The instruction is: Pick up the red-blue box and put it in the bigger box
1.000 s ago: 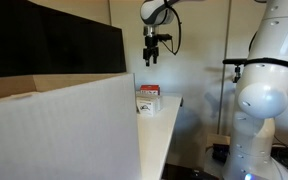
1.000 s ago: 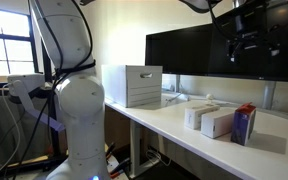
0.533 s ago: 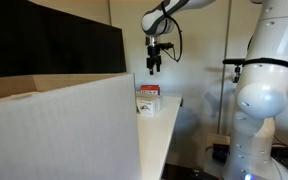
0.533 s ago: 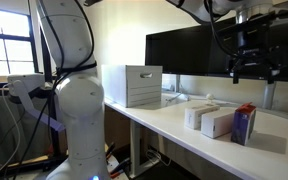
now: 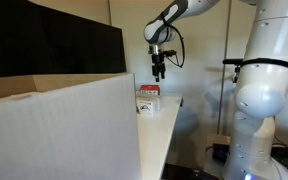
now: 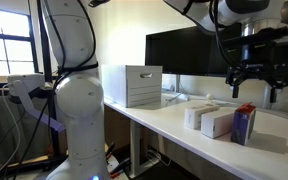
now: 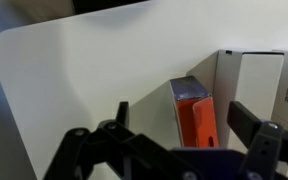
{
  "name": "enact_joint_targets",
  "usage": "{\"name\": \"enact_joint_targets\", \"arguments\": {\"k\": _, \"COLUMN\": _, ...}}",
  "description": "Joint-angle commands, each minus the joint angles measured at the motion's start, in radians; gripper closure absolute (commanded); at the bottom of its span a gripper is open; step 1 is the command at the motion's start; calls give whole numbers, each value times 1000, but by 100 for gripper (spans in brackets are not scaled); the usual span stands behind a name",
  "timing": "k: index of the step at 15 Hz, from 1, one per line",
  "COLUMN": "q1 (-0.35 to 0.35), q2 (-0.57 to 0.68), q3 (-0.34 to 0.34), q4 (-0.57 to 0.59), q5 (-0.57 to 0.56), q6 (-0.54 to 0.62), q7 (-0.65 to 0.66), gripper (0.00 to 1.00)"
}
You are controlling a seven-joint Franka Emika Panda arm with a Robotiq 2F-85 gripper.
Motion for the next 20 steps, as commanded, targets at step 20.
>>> {"name": "enact_joint_targets", "arguments": {"k": 20, "q1": -9, "q2": 152, "q3": 88, "q4": 2, "q5": 15, "q6": 35, "q7": -43, "gripper": 26}}
